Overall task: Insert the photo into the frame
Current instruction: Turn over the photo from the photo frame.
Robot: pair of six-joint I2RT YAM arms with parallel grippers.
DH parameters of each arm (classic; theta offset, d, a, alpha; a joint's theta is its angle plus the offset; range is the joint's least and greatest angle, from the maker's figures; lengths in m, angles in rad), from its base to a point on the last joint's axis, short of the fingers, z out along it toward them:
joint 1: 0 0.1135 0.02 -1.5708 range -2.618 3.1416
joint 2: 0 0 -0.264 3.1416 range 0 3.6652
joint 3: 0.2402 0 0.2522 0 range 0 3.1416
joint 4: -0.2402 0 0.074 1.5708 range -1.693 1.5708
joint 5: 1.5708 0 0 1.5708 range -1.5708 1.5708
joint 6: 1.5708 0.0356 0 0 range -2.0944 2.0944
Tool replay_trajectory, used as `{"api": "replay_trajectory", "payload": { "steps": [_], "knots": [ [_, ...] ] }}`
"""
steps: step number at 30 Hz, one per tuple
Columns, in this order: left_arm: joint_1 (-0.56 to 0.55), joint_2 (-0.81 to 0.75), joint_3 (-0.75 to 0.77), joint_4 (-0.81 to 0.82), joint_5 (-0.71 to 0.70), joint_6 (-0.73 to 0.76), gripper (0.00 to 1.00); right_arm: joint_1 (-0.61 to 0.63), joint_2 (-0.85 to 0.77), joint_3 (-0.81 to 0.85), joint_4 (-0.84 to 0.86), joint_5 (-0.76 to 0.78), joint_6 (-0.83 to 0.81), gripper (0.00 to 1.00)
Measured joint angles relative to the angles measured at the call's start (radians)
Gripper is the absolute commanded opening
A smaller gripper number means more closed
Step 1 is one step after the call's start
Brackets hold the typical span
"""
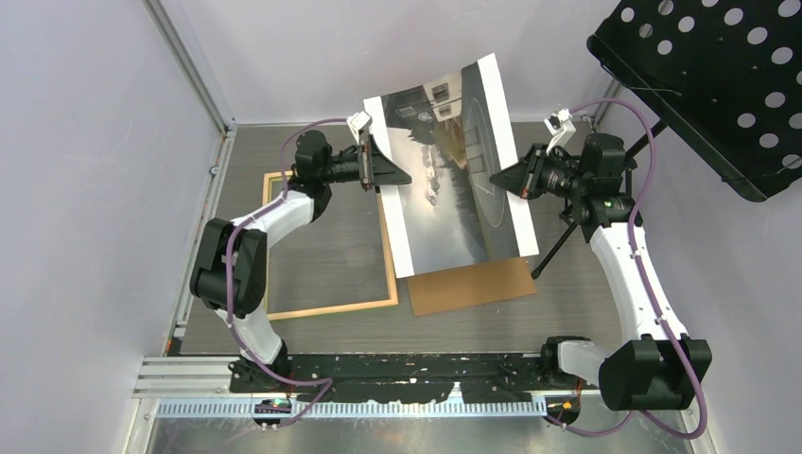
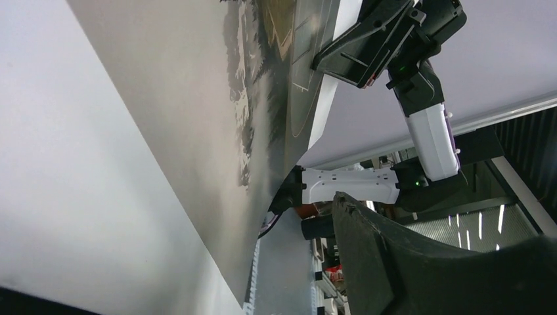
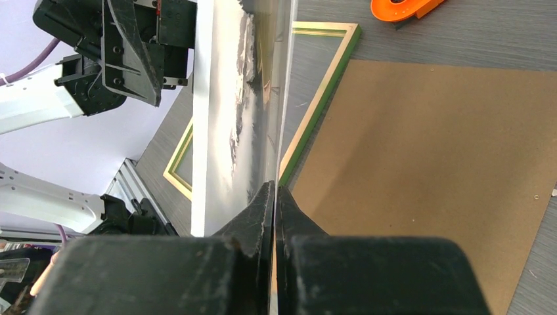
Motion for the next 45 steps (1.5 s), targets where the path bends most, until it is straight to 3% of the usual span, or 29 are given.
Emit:
{"api": "replay_trajectory", "payload": {
  "steps": [12,15,18,26,32,37,40,43,45],
  "knots": [
    [0.002,-0.064,-0.020,-0.126,-0.024,0.108,0.37,-0.004,0.000,0.000,0.005,0.002,0.011,0.06],
    [0.002,-0.080,-0.024,-0.167,-0.035,0.144,0.22,-0.009,-0.002,-0.003,0.022,0.003,0.023,0.06],
    [0.002,-0.091,-0.024,-0.205,-0.046,0.173,0.00,-0.011,-0.011,-0.012,0.038,0.003,0.036,0.06],
    [0.002,-0.158,-0.025,-0.349,-0.099,0.279,0.00,-0.014,-0.035,-0.051,0.082,0.003,0.069,0.07],
    [0.002,-0.272,-0.024,-0.526,-0.187,0.410,0.00,-0.014,-0.044,-0.111,0.133,0.006,0.100,0.40],
    [0.003,-0.324,-0.011,-0.630,-0.244,0.488,0.00,0.007,-0.043,-0.138,0.150,0.024,0.109,0.34],
    [0.003,-0.342,-0.011,-0.669,-0.268,0.512,0.00,0.044,-0.037,-0.138,0.164,0.031,0.115,0.50],
    [0.003,-0.349,-0.011,-0.695,-0.290,0.529,0.00,0.071,-0.024,-0.138,0.175,0.036,0.121,0.57],
    [0.003,-0.352,-0.011,-0.712,-0.308,0.539,0.00,0.075,-0.017,-0.138,0.177,0.040,0.120,0.69]
  ]
}}
